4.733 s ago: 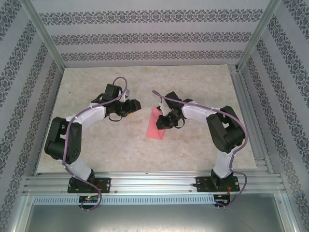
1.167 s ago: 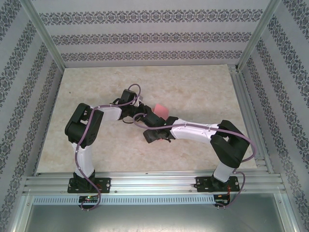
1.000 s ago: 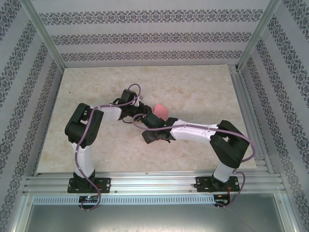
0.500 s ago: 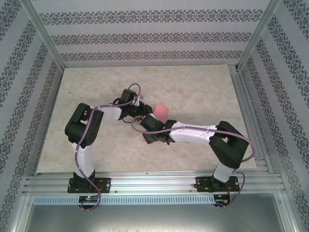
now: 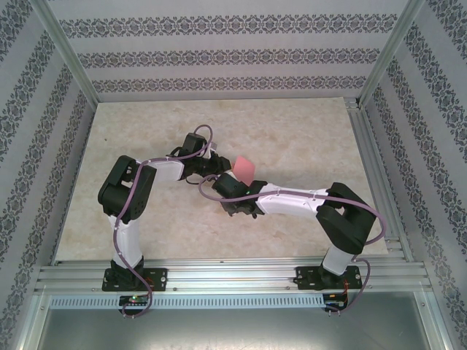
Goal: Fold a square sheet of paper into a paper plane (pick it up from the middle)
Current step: Fold the triangle a second time at the center of the table.
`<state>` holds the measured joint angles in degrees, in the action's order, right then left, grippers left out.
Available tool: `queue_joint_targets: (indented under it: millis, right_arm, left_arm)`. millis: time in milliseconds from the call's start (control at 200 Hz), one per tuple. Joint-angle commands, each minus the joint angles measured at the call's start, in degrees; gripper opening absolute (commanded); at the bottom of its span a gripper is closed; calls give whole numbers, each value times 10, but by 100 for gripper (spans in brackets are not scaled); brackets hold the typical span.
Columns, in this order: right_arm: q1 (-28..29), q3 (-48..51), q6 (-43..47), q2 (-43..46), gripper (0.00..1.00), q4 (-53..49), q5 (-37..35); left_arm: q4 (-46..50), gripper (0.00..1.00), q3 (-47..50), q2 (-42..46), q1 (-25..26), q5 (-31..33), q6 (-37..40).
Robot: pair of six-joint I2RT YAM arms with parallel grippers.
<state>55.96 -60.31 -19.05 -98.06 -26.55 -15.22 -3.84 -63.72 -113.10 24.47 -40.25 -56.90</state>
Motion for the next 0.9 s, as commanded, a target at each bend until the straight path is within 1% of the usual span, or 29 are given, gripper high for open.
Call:
queue_joint_targets:
  millis: [0, 65, 125, 150, 190, 260, 310, 345, 530, 624, 729, 899]
  right_arm:
    - [-17, 11, 5, 33, 6, 7, 24]
    - [-31, 16, 7, 44, 2, 10, 41]
    - [-55, 27, 11, 53, 0, 28, 91]
    - [-69, 33, 13, 56, 0, 39, 121]
    - [-94, 42, 17, 55, 0, 61, 200]
    - [-124, 60, 9, 55, 0, 91, 252]
    - [-150, 77, 10, 50, 0, 131, 330]
    - [-168, 76, 6, 41, 0, 134, 361]
    - [-219, 87, 7, 24, 0, 174, 455]
    - [-245, 88, 11, 14, 1, 180, 505]
    - [-272, 89, 19, -2, 1, 178, 530]
    - [-287, 91, 30, -16, 2, 170, 539]
  left_arm:
    - [-10, 26, -15, -4, 5, -4, 1]
    - [2, 28, -19, 0, 5, 4, 9]
    - [28, 31, -27, 4, 5, 15, 24]
    - [35, 31, -31, 5, 5, 18, 29]
    - [41, 31, -35, 5, 5, 20, 34]
    - [49, 36, -32, 14, 5, 35, 38]
    - [57, 39, -31, 20, 4, 44, 44]
    - [65, 40, -33, 22, 4, 47, 48]
    - [84, 41, -26, 40, 4, 65, 59]
    - [70, 42, -10, 56, 5, 72, 60]
    - [57, 43, -1, 72, 7, 65, 64]
    - [70, 42, 1, 83, 15, 57, 84]
